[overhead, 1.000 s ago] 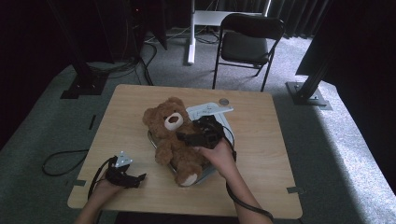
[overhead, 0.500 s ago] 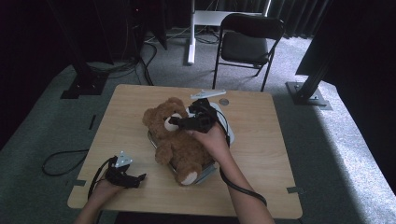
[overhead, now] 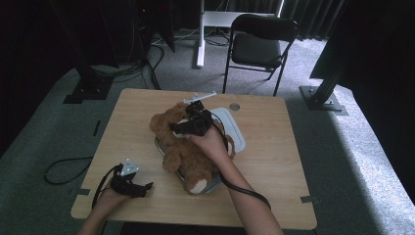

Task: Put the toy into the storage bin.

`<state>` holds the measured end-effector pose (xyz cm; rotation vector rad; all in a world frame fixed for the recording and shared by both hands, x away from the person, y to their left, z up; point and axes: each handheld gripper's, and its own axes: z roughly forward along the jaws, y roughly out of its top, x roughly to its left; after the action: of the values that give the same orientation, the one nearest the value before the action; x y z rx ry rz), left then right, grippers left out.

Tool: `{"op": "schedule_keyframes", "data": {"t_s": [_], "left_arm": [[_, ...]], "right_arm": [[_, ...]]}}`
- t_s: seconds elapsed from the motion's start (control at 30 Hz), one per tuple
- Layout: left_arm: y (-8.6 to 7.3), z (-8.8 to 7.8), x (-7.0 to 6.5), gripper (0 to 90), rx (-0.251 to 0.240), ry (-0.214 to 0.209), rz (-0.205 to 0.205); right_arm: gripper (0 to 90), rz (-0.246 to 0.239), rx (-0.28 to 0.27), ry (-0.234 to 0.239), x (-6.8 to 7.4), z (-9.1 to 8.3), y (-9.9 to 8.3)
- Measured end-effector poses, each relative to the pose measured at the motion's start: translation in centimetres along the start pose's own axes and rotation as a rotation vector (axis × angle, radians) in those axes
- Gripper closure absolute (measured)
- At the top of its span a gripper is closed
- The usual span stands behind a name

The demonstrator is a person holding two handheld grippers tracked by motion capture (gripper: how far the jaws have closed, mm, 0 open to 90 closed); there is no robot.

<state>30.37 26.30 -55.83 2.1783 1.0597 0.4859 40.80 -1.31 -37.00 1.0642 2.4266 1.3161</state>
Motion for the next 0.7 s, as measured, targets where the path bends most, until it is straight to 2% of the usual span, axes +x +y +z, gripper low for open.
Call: {"op": "schedule_keyframes", "data": {"t_s": [0.1,0.23,0.4,0.6,0.7], "left_arm": [[0.0,0.0,0.0,1.4,0.0,0.0,0.0],[0.0,0.0,0.0,1.4,-0.001,0.001,0.0],[0.0,0.0,0.0,1.4,-0.001,0.001,0.0],[0.0,0.0,0.0,1.4,-0.001,0.001,0.0],[0.0,0.0,0.0,1.4,-0.001,0.0,0.0]], "right_arm": [[20.7,-0.021,0.013,-0.022,0.1,0.1,-0.2],[20.8,-0.064,0.027,-0.024,0.1,0.1,-0.6],[20.9,-0.055,0.002,-0.026,-0.1,0.3,-1.5],[22.8,-0.077,0.019,-0.021,0.1,0.4,-2.1],[24.1,-0.069,0.03,-0.02,0.1,0.4,-2.4]]}}
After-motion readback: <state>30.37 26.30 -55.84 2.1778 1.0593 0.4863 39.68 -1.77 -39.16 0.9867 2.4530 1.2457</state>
